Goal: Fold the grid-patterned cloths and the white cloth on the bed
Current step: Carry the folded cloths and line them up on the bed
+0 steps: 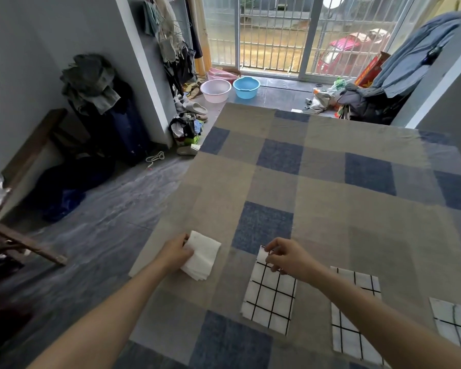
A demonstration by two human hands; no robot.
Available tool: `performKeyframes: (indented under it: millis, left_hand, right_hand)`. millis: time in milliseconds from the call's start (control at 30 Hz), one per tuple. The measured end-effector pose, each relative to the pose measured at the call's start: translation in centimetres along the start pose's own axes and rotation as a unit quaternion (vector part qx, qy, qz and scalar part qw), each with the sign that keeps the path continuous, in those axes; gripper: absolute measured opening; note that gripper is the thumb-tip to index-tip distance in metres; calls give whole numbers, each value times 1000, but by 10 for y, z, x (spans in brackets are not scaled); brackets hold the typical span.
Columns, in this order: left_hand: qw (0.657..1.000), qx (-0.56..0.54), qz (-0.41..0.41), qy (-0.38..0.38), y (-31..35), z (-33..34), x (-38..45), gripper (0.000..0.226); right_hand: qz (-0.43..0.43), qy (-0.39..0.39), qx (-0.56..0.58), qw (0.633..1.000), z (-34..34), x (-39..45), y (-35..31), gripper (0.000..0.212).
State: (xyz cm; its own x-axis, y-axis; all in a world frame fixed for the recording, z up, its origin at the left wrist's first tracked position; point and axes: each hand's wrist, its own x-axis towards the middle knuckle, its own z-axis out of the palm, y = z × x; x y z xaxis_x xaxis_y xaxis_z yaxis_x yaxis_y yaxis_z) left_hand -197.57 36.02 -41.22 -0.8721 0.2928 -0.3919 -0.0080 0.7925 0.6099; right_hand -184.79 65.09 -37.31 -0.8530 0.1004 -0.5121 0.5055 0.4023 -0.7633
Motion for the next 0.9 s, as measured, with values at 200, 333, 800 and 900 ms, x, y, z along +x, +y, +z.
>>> performKeyframes:
  millis: [200, 333, 800, 900]
  left_hand:
    - [999, 27, 3, -16, -3, 1, 2, 35]
    - [970, 233, 60, 36, -6, 4, 1, 65]
    - [900, 369, 222, -65, 10, 16, -10, 30]
    - [899, 379, 207, -72, 12, 18, -10, 29]
  right_hand:
    - [2, -7, -7, 1000, -1, -3, 2, 10]
    - [4, -8, -9, 1000, -1, -3, 4, 9]
    - [-39, 2, -181, 983, 4, -17, 17, 20]
    - [-63, -51, -276, 958, 16, -24, 29, 30]
